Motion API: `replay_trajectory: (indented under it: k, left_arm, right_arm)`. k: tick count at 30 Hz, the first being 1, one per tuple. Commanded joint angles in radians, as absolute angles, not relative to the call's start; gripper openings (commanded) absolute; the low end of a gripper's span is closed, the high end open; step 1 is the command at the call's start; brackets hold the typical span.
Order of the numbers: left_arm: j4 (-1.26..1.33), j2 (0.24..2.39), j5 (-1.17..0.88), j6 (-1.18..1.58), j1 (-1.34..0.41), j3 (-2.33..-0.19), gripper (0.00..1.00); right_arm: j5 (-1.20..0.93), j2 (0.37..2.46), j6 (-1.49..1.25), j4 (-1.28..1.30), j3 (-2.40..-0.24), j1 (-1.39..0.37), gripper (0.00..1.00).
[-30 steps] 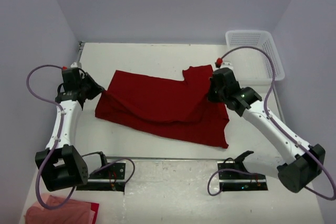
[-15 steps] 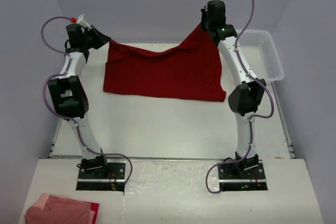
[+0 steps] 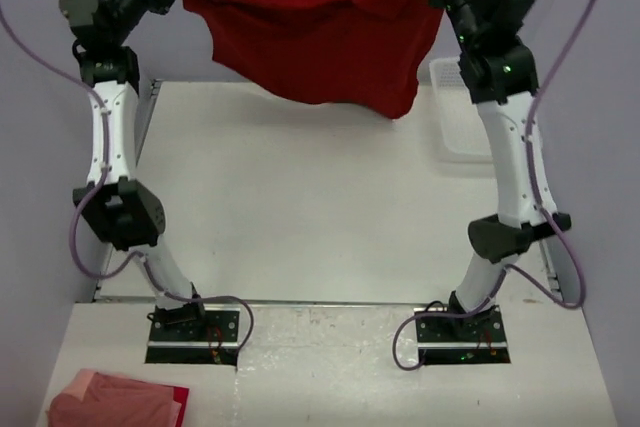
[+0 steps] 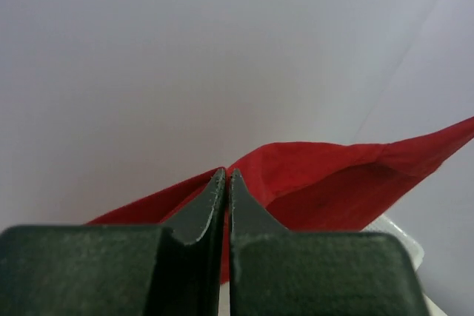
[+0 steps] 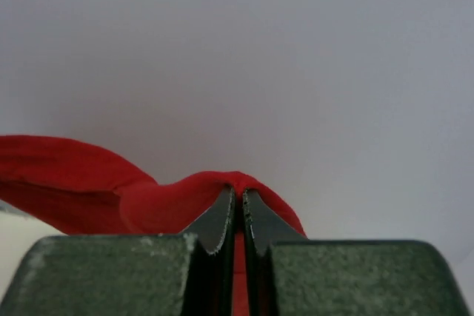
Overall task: Fold and stack the t-shirts
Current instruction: Flatten out the tshirt
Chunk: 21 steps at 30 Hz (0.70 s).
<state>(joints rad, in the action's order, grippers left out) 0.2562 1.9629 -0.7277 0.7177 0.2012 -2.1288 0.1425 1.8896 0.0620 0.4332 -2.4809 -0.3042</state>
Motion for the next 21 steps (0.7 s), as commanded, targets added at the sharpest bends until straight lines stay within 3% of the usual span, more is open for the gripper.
replay_trajectory:
  k: [1,6,9,15,21]
  left_arm:
    - [0.394,1.643,-0.732,0.670,0.190,-2.002,0.00]
    - [0.312,1.291,-0.693,0.586,0.176,-1.769,0.00]
    - [0.186,1.175,-0.663,0.548,0.176,-1.773,0.00]
    - [0.077,1.141,-0.637,0.491,0.176,-1.868,0.00]
    - [0.058,1.291,-0.607,0.501,0.176,-1.959,0.00]
  right_arm:
    - [0.147,1.629,0.170,0.365,-2.476,-0.398,0.00]
    - [0.179,1.406,0.233,0.451,-2.376,-0.547,0.00]
    - [0.224,1.332,0.254,0.511,-2.393,-0.642,0.00]
    - [0.349,1.275,0.362,0.517,-2.405,-0.880,0.00]
    - [0.426,1.295,0.494,0.362,-2.297,-0.888,0.00]
